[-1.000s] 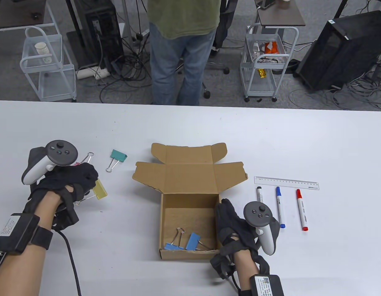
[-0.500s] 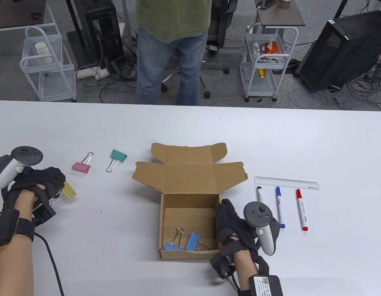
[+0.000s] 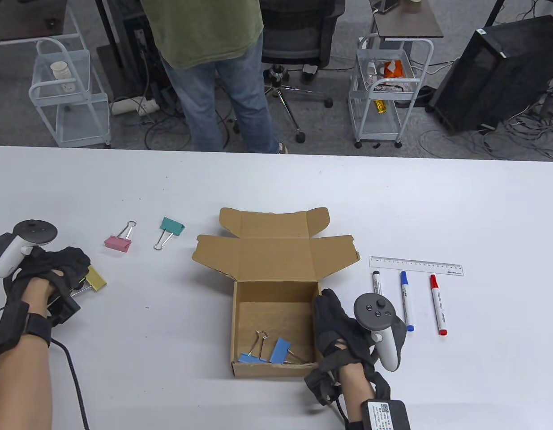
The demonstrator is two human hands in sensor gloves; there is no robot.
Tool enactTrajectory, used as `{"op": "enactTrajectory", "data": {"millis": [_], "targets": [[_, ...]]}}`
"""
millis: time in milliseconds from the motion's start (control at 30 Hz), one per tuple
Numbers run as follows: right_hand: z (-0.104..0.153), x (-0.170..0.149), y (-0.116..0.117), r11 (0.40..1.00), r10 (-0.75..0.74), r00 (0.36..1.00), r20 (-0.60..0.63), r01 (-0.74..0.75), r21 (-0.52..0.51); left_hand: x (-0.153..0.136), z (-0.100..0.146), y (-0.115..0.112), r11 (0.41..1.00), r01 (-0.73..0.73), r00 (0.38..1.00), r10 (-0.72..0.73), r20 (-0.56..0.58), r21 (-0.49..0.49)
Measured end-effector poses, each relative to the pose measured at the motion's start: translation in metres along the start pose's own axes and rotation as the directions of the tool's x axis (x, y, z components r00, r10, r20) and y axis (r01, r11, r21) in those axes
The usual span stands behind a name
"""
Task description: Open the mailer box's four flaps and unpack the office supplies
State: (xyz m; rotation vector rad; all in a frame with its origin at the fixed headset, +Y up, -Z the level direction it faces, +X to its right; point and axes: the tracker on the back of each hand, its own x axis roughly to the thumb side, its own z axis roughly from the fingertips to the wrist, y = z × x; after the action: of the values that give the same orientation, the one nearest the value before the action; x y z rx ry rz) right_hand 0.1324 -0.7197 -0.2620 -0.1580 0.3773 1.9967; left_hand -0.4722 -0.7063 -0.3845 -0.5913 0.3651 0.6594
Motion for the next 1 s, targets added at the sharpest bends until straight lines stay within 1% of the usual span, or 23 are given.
{"op": "enactTrajectory", "data": {"millis": [200,467,767,1000], "targets": [[0.000,0.000,0.000,1.000,0.001,1.000,-0.001,-0.001,-0.002,0.000,-0.003,-0.002,0.999,-0.010,1.000,0.010,-0.007,0.052],[0.000,0.000,0.000,1.000,0.002,1.000,0.000,-0.002,-0.005,0.007,-0.001,-0.008,0.994,0.068,0.997,-0.066,-0.030,0.082],[0.000,0.000,0.000,1.000,0.007,1.000,0.001,-0.007,0.000,0.006,0.009,-0.013,0.985,0.119,0.993,-0.116,-0.032,0.125],[0.000,0.000,0.001,1.000,0.011,1.000,0.000,-0.011,0.000,0.005,0.022,-0.017,0.981,0.106,0.994,-0.108,0.005,0.162]]}}
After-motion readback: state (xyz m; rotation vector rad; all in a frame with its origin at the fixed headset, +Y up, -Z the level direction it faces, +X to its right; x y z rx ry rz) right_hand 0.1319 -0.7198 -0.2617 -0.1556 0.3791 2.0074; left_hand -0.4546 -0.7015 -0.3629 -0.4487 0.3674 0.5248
